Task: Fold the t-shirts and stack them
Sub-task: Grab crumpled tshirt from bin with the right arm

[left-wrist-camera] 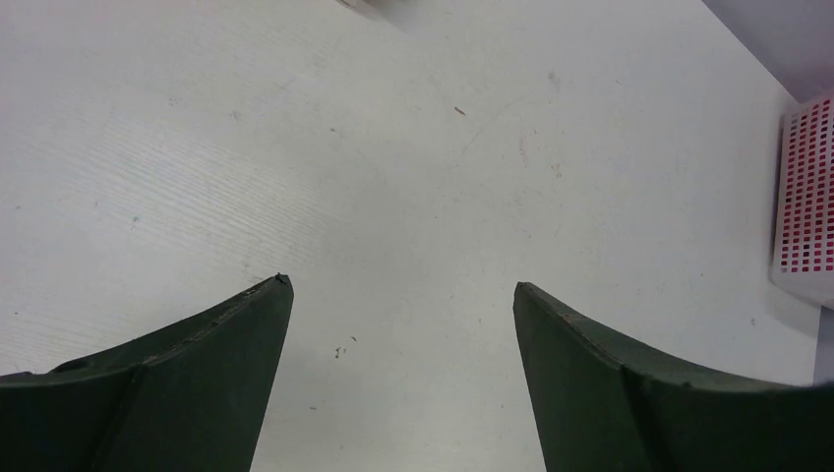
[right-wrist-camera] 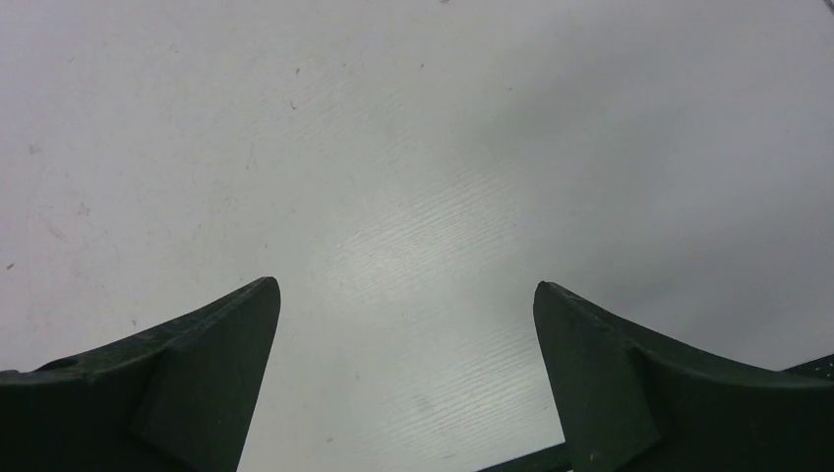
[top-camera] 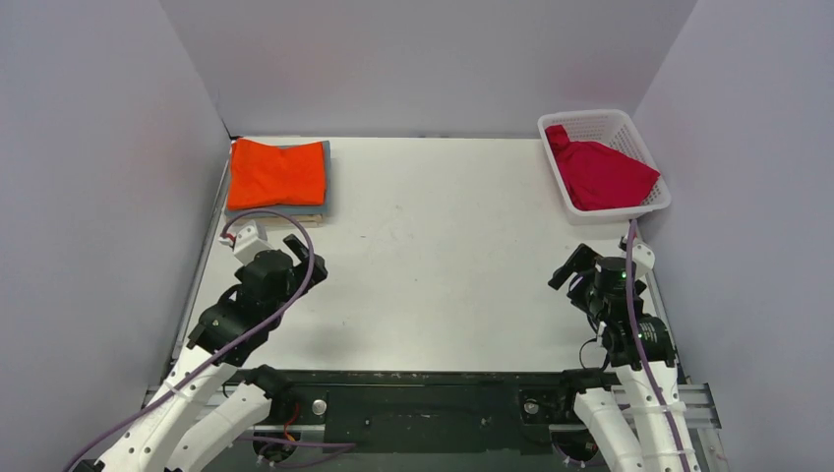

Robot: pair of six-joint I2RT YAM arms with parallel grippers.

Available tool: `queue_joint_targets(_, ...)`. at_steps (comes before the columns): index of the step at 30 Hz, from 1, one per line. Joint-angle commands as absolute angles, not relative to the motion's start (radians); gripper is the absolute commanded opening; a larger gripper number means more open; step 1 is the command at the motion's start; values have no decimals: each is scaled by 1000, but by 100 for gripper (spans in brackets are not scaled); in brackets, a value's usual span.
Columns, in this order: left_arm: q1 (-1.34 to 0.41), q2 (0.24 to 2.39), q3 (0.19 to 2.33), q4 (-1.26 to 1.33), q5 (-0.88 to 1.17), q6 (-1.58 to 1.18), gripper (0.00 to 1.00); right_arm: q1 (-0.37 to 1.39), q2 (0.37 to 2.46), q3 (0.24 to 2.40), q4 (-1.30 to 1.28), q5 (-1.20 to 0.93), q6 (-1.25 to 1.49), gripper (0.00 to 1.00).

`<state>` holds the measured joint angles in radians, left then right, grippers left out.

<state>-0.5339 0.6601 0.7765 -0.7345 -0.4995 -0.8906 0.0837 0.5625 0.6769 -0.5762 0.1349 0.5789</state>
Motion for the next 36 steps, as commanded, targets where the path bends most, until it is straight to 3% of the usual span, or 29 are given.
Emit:
queue_joint_targets(1, -535, 689, 773, -667, -493, -895, 93, 78, 607, 743, -532, 171, 572, 98)
queue_joint_targets(8, -534, 746, 773, -609, -486, -886, 93, 76, 857, 960, -491, 264, 510, 100)
queue_joint_targets(21, -529, 912, 787, -517, -452, -855, 93, -152, 1768, 1627, -493, 263, 503, 97)
queue_joint_targets(29, -513, 988, 806, -498, -409, -838, 93, -246, 2197, 1983, -509, 80, 563, 91)
queue_joint_targets(36, -500, 1009, 810, -491, -393, -836, 93, -271, 2378, 2083, -486, -100, 653, 86)
